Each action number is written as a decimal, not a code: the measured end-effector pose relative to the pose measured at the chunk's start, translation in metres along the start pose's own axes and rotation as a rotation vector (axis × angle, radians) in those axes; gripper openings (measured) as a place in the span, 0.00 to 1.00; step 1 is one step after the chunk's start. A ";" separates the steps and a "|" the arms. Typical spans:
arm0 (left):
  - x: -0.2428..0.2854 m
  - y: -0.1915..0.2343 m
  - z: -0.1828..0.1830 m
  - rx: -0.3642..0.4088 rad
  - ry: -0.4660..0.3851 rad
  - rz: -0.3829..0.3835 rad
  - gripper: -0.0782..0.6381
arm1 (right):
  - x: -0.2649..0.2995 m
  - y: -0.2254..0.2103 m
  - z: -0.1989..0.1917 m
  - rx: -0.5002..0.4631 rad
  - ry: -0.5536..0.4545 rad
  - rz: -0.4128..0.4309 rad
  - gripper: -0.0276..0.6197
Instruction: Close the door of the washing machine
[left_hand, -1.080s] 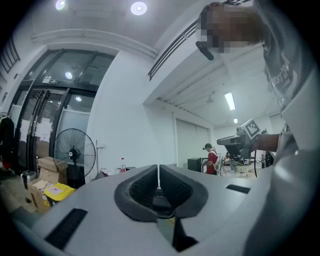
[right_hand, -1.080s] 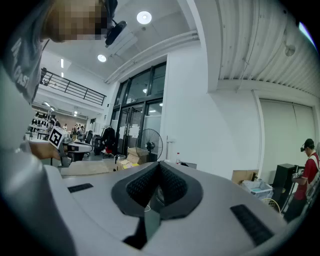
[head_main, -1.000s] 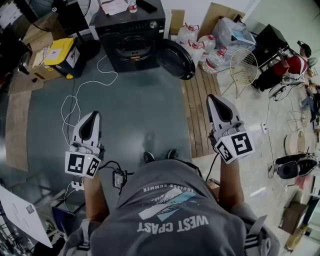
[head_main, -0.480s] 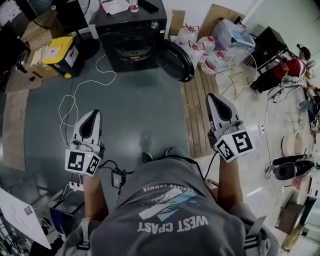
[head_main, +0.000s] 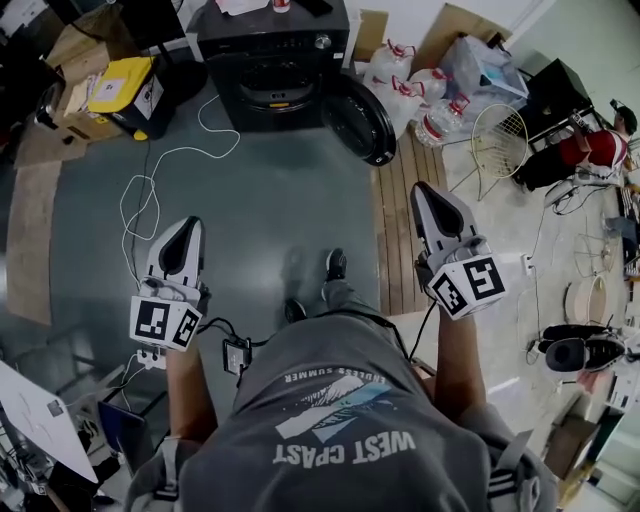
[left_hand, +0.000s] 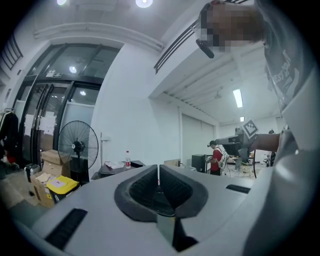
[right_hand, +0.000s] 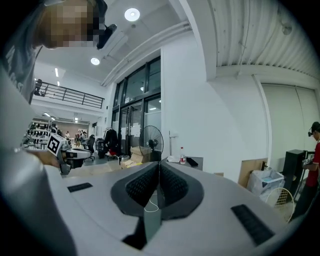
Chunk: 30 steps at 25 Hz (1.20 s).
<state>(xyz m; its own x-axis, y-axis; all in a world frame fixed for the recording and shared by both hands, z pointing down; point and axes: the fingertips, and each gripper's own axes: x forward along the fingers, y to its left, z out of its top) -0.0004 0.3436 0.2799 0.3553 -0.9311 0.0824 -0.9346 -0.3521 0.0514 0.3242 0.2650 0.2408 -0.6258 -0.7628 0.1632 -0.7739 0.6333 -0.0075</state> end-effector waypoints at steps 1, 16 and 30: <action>0.005 0.002 0.001 0.001 0.002 0.008 0.14 | 0.008 -0.005 0.000 0.004 0.000 0.008 0.09; 0.109 0.011 0.021 0.035 0.019 0.103 0.14 | 0.109 -0.102 0.006 0.030 0.008 0.106 0.09; 0.197 -0.005 0.026 0.064 0.038 0.177 0.14 | 0.170 -0.197 -0.003 0.047 0.007 0.191 0.09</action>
<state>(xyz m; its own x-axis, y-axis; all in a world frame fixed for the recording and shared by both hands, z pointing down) 0.0738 0.1593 0.2700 0.1845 -0.9752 0.1221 -0.9814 -0.1895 -0.0311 0.3708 0.0108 0.2727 -0.7609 -0.6285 0.1613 -0.6452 0.7593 -0.0852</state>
